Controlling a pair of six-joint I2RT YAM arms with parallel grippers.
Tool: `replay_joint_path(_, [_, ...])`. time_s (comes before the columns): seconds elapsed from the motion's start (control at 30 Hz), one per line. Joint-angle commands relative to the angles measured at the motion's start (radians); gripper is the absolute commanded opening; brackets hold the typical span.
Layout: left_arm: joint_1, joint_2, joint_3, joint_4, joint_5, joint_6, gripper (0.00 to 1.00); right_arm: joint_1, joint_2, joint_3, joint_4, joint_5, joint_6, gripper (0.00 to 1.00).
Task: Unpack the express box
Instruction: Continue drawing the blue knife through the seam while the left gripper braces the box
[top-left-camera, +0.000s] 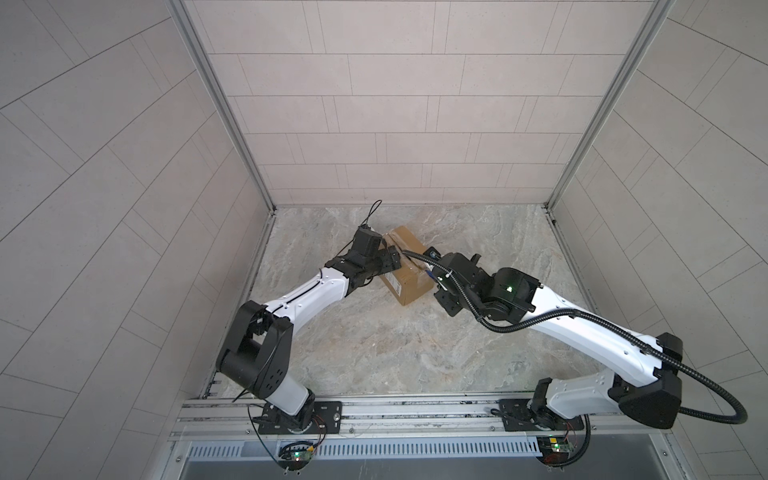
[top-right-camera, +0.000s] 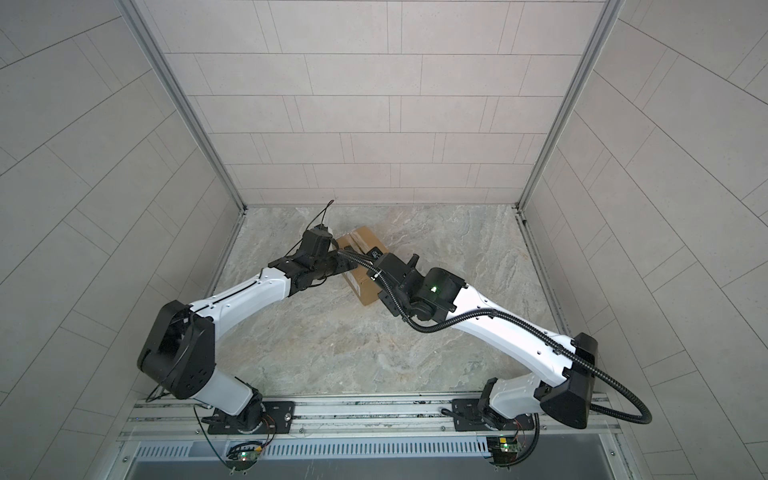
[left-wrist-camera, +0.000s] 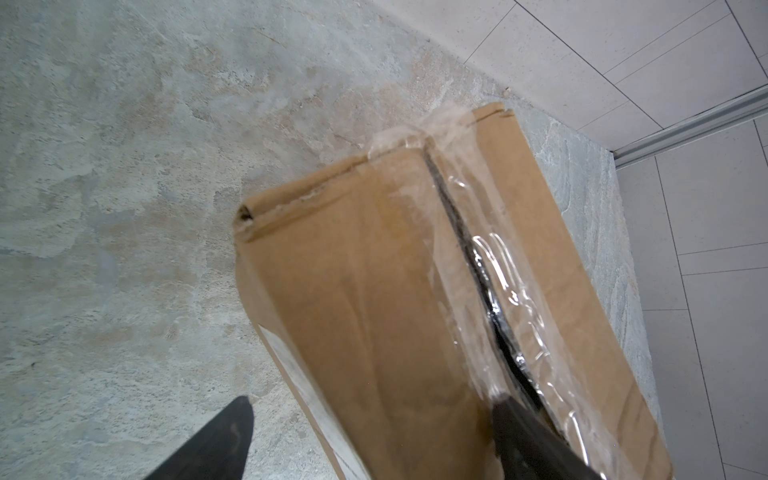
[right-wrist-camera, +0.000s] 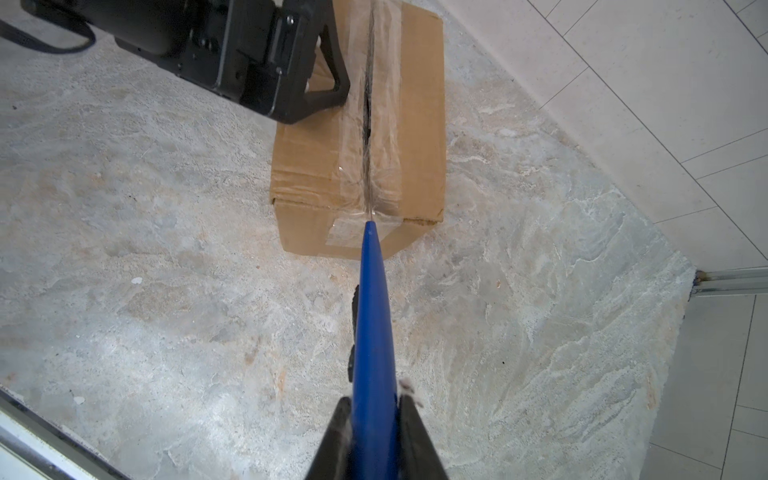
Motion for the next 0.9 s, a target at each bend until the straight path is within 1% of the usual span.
replay_joint_path(0.0, [0.014, 0.037, -0.022, -0.087, -0.033, 0.005, 0.92, 0.000, -0.031, -0.019, -0.109, 0.004, 0.014, 0.00])
replay_joint_path(0.37, [0.016, 0.027, -0.020, -0.084, -0.026, 0.008, 0.92, -0.001, 0.012, -0.029, 0.028, -0.046, 0.011, 0.00])
replay_joint_path(0.6, [0.016, 0.028, -0.023, -0.072, -0.010, 0.003, 0.92, -0.001, 0.029, -0.054, 0.109, -0.079, 0.033, 0.00])
replay_joint_path(0.73, [0.016, 0.029, -0.022, -0.070, -0.011, 0.003, 0.92, -0.002, 0.024, -0.063, 0.108, -0.062, 0.031, 0.00])
replay_joint_path(0.87, [0.020, 0.026, -0.025, -0.071, -0.010, 0.006, 0.92, -0.021, -0.007, -0.068, 0.062, -0.039, 0.019, 0.00])
